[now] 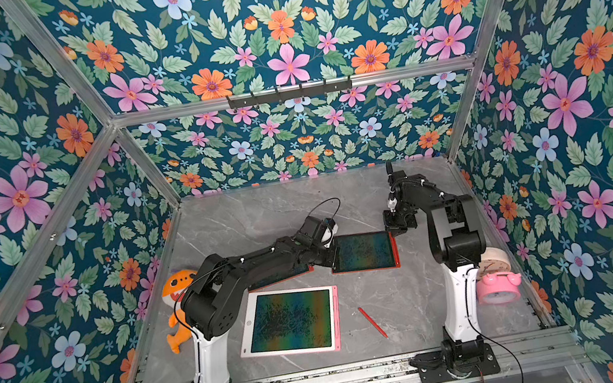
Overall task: Place the stylus back onto the writing tablet
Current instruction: Place the stylus on the writing tablet.
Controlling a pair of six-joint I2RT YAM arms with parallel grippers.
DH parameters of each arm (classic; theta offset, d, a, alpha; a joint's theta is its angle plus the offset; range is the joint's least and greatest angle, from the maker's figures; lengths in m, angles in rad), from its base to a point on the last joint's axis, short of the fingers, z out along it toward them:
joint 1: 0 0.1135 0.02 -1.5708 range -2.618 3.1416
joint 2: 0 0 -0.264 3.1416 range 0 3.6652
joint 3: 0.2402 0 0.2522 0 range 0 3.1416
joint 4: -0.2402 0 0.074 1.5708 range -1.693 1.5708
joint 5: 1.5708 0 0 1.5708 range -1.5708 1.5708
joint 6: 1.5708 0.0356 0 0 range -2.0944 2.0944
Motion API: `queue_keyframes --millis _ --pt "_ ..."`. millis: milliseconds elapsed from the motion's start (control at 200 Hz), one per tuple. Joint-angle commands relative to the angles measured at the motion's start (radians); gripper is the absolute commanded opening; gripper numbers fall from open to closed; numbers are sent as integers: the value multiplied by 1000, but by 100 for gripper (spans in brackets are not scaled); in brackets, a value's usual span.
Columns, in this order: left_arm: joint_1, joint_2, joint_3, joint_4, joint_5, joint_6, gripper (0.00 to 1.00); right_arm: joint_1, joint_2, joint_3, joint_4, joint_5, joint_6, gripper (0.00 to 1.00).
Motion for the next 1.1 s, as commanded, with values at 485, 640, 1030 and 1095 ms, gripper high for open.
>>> queue_keyframes --millis 485,640,1030,1095 --pt "-1 16 5 -55 -8 11 4 73 20 -45 -24 188 -11 0" --pt "0 8 -1 -51 -13 11 4 68 -81 -77 20 98 36 0" --pt "0 0 -5 -45 -16 11 4 65 -206 -126 -15 27 91 0" --pt "-1 0 -5 -44 -16 11 4 66 -202 -149 -9 27 97 0"
